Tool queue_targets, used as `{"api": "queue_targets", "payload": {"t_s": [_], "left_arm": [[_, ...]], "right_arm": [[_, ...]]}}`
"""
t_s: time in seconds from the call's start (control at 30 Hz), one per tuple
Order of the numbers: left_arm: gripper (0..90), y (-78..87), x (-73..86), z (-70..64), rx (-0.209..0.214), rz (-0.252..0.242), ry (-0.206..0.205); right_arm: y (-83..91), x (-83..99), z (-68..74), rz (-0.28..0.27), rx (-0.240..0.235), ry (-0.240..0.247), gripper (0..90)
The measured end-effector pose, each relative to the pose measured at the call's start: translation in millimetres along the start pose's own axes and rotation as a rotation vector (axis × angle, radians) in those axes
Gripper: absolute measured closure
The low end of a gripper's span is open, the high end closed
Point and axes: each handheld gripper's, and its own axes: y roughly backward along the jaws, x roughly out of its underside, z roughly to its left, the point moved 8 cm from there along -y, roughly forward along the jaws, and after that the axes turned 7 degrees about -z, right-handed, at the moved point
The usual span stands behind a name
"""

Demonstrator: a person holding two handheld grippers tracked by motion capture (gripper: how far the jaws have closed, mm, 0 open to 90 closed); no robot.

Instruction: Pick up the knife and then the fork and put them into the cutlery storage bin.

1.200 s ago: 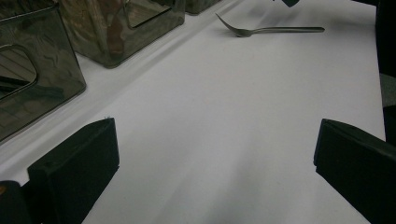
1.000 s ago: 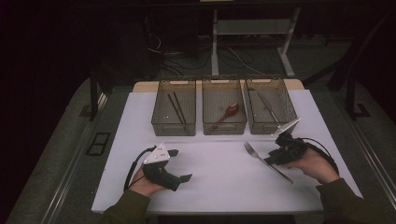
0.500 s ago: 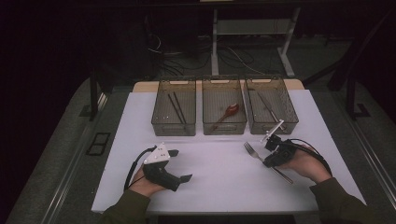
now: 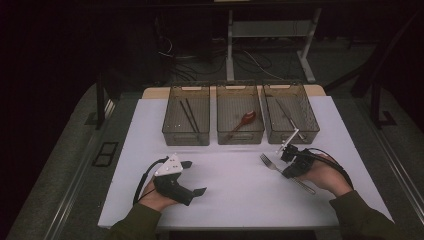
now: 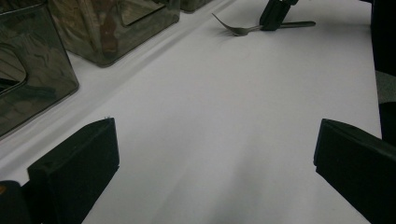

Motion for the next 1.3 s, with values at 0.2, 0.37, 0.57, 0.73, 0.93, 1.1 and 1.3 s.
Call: {"api": "queue_targets", "payload": {"t_s": [0.2, 0.37, 0.57, 0.73, 0.93, 1.1, 1.3], "left_arm": [[0.0, -1.6, 2.0, 0.1, 0.006, 0.004, 0.004], [0.0, -0.8, 2.9, 1.8, 0.005, 0.006, 0.009], [0.0, 0.2, 2.5, 2.0, 0.006, 0.003, 0.011], [0.0, 1.4, 2.6, 2.7, 0.005, 0.004, 0.012], [0.0, 1.7, 2.5, 2.8, 0.005, 0.004, 0.009], [0.0, 1.8, 2.7, 2.8, 0.005, 0.006, 0.008], [0.0, 1.9, 2.8, 2.5, 0.007, 0.006, 0.008]], "right_arm": [[1.2, 1.4, -1.9, -0.027, -0.010, -0.016, 84.9], [6.2, 3.1, -4.5, -0.073, -0.029, -0.025, 84.9], [17.9, 2.5, -10.5, -0.148, -0.041, -0.044, 85.0], [28.7, 2.5, -17.0, -0.221, -0.044, -0.075, 85.0], [44.7, 1.4, -23.7, -0.322, -0.055, -0.118, 85.0], [52.7, 1.9, -27.5, -0.373, -0.066, -0.147, 85.0], [58.5, 2.5, -31.6, -0.411, -0.066, -0.162, 84.9]]}}
